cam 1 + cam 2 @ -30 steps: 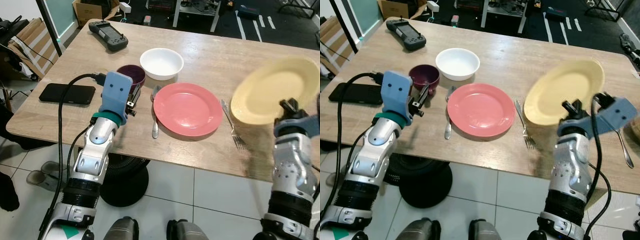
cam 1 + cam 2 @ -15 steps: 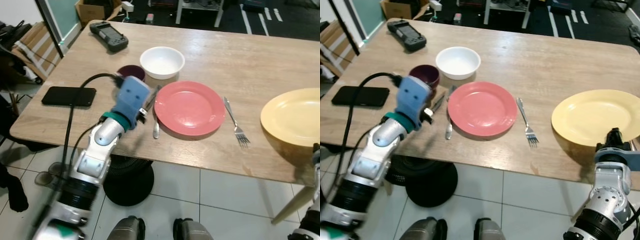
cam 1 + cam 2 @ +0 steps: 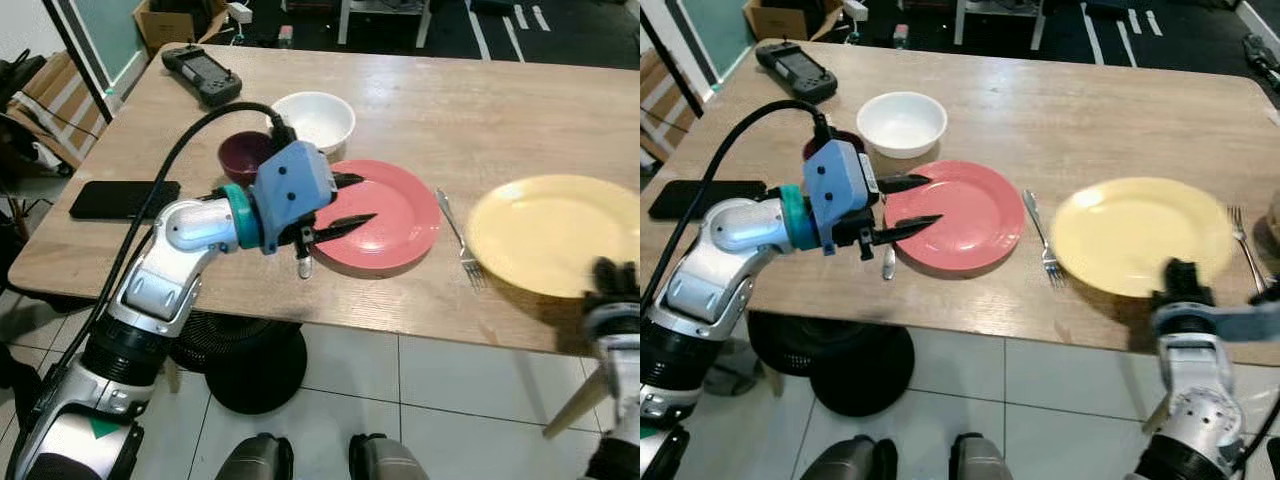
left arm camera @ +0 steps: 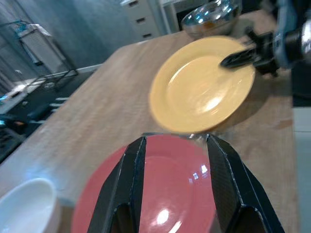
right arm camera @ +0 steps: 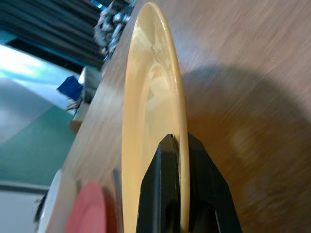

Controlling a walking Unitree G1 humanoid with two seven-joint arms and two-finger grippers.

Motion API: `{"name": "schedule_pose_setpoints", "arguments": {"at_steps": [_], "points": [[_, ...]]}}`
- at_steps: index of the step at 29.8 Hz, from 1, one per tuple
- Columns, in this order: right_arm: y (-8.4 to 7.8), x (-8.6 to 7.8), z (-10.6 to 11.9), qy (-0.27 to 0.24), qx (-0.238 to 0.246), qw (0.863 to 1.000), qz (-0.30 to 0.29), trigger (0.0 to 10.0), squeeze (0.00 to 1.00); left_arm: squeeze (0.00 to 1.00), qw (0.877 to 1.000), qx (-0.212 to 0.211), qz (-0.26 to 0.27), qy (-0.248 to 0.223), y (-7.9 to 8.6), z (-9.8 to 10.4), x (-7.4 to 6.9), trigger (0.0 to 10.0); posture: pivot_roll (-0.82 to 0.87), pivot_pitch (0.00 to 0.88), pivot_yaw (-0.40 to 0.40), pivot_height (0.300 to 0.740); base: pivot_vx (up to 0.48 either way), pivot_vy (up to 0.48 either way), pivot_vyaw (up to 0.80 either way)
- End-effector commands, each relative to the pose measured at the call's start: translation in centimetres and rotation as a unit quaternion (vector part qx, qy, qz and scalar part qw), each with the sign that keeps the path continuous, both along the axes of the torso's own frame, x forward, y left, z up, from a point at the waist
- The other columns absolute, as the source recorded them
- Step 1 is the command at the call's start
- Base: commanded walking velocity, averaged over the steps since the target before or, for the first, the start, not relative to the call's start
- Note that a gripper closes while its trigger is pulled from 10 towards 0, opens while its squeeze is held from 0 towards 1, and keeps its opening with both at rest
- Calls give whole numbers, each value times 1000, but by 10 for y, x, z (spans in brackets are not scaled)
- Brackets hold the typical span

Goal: Setting the table

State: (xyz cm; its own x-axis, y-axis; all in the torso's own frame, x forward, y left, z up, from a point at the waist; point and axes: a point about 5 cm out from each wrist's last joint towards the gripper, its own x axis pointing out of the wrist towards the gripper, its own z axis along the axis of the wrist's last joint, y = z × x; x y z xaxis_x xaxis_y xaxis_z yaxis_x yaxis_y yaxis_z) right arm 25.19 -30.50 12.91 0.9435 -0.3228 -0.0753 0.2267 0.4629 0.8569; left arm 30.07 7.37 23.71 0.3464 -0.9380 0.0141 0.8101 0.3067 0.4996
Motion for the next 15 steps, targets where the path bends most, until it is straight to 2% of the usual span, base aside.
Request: {"name": "schedule_pose_setpoints", "arguments": {"at_steps": [1, 4, 8, 15], "points": [[8, 1, 4, -18, 1, 1000, 24, 10000, 0, 0, 1000, -1, -28, 14, -5, 0, -7, 10000, 20, 52, 63, 740, 0, 0, 0], [12, 3, 5, -19, -4, 999, 30, 10000, 0, 0, 999, -3, -36, 16, -6, 1, -9, 10000, 20, 52, 63, 740, 0, 0, 0], [2, 10, 6, -13, 6, 1000, -15, 10000, 0, 0, 996, -17, -61, 70, 3, 3, -14, 10000, 24, 46, 64, 740, 0, 0, 0], [-2, 16, 15, -36, 18, 998, -37, 10000, 0, 0, 995, -15, -52, 80, 7, -1, -16, 10000, 37, 38, 60, 740, 0, 0, 0]]}}
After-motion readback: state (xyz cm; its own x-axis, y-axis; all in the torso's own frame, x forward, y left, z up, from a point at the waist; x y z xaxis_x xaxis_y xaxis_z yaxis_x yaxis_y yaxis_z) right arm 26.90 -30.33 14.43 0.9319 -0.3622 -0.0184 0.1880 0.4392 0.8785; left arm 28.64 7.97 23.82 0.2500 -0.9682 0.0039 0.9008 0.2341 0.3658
